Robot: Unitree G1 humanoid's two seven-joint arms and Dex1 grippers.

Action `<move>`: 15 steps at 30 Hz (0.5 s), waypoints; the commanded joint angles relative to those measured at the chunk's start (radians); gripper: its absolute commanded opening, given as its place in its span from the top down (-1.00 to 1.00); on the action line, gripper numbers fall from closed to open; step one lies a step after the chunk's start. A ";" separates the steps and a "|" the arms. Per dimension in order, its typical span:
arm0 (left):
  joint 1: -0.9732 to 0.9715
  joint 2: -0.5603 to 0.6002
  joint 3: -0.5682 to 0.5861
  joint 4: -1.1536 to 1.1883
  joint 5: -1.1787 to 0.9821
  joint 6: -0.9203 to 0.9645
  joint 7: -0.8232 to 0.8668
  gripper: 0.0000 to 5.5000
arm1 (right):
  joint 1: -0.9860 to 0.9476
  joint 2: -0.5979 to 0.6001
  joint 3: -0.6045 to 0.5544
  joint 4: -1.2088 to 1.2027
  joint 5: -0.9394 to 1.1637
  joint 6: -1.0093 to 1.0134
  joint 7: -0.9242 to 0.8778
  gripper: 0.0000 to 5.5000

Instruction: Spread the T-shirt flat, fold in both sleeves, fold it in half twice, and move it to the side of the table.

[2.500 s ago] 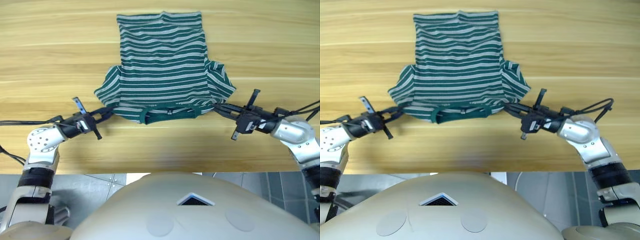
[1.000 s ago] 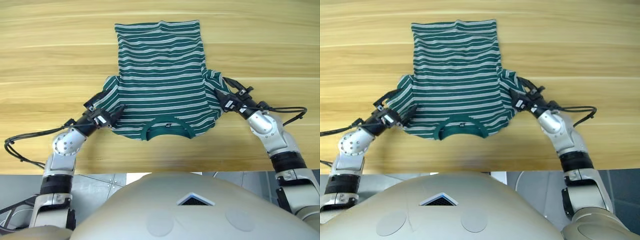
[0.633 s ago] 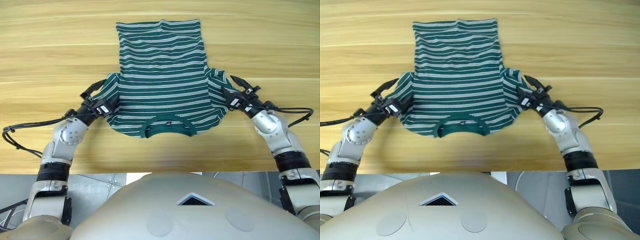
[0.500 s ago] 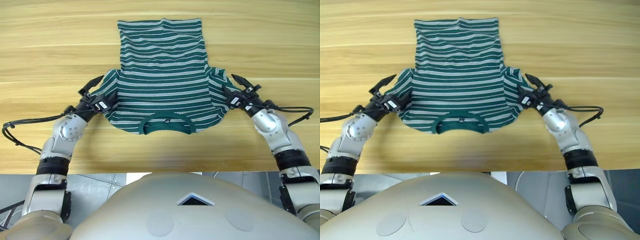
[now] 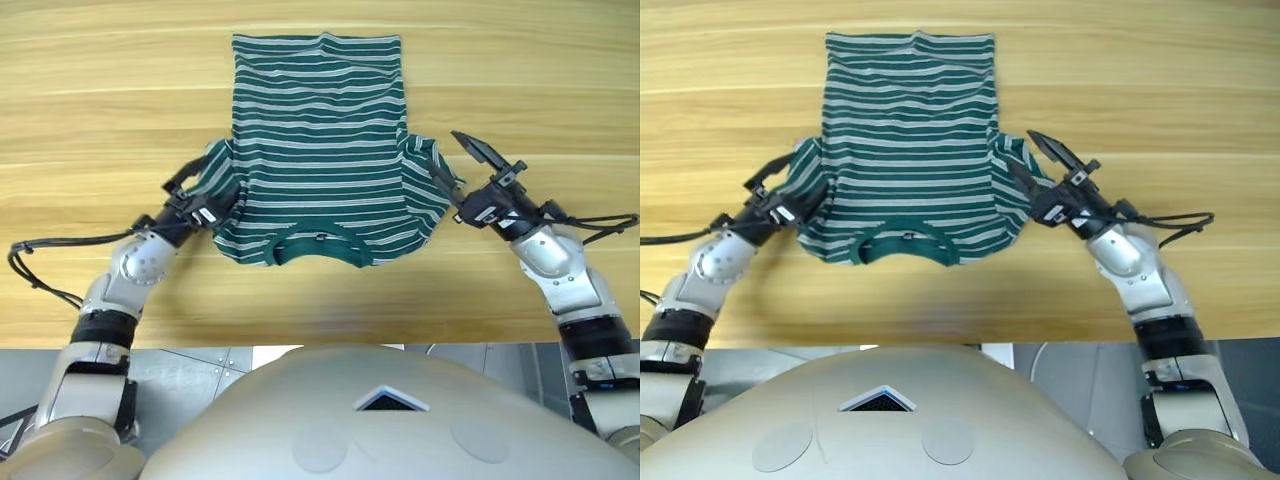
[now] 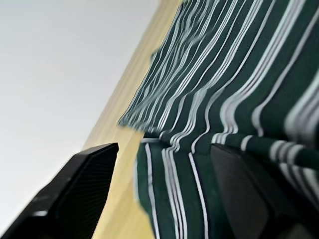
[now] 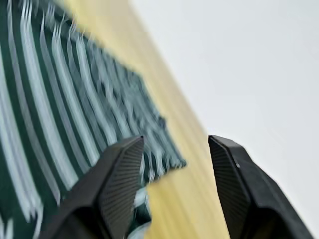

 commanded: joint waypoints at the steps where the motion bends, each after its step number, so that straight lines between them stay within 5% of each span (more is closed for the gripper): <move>1: 0.082 0.008 -0.012 -0.114 -0.038 0.014 -0.059 -0.25 | 0.053 0.019 -0.028 -0.128 0.047 0.058 0.035 0.13; 7: 0.164 0.011 0.049 -0.284 -0.081 0.059 -0.064 -0.25 | 0.184 -0.023 0.033 -0.080 -0.053 0.100 0.142 0.13; 15: 0.128 0.013 0.085 -0.217 -0.027 0.161 -0.045 -0.25 | 0.198 -0.047 0.064 0.135 -0.240 0.182 0.130 0.13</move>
